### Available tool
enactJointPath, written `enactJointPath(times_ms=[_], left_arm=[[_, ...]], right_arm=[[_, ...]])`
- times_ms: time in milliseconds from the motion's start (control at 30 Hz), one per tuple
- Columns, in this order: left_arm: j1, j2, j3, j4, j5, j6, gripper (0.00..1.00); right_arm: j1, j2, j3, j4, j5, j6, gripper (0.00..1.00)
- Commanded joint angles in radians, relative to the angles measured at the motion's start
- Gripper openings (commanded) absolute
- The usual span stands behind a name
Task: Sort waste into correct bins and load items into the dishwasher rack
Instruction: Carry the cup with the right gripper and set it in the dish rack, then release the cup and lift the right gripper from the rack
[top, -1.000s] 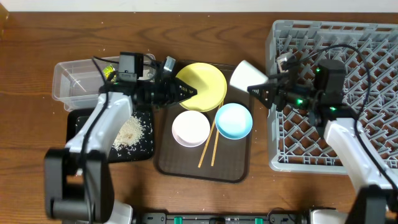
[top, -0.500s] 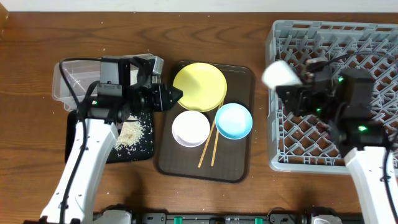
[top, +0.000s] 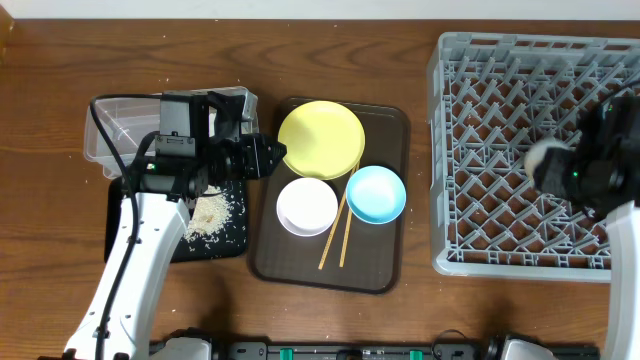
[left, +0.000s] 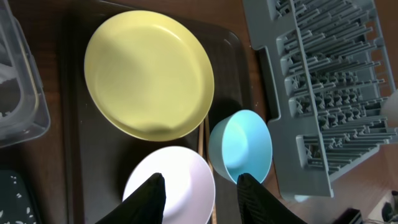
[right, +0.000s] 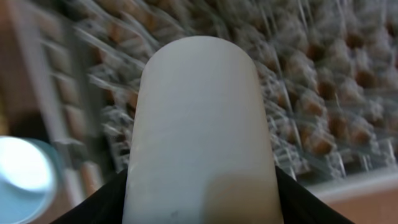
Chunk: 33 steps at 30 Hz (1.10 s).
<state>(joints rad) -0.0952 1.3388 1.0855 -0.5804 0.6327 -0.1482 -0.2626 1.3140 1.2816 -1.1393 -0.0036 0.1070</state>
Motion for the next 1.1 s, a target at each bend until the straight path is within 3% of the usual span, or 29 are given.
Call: enactJointPath(times_ms=[0, 267, 467, 500, 567, 667, 933, 1067], left_arm=[[0.0, -0.005, 0.011, -0.003, -0.017, 0.021, 0.41], [0.0, -0.005, 0.011, -0.006, -0.018, 0.021, 0.41], [0.0, -0.005, 0.011, -0.006, -0.017, 0.021, 0.41], [0.0, -0.005, 0.011, -0.006, -0.017, 0.021, 0.41], [0.0, -0.005, 0.011, -0.006, -0.017, 0.021, 0.41], [0.0, -0.005, 0.011, -0.007, -0.017, 0.021, 0.44], [0.0, -0.005, 0.011, -0.053, -0.077, 0.021, 0.48], [0.0, -0.005, 0.011, -0.155, -0.212, 0.021, 0.52]], right_arm=[[-0.073, 0.076, 0.014, -0.051, 0.06, 0.013, 0.01], [-0.175, 0.196, 0.013, -0.08, 0.059, 0.027, 0.02], [-0.183, 0.241, 0.01, -0.096, 0.023, 0.027, 0.22], [-0.183, 0.244, 0.01, -0.095, 0.021, 0.027, 0.27], [-0.182, 0.247, 0.01, -0.095, 0.02, 0.027, 0.52], [-0.182, 0.247, 0.01, -0.091, 0.02, 0.027, 0.98], [-0.182, 0.247, 0.011, -0.074, -0.083, 0.027, 0.98], [-0.177, 0.244, 0.018, -0.053, -0.197, -0.012, 0.88]])
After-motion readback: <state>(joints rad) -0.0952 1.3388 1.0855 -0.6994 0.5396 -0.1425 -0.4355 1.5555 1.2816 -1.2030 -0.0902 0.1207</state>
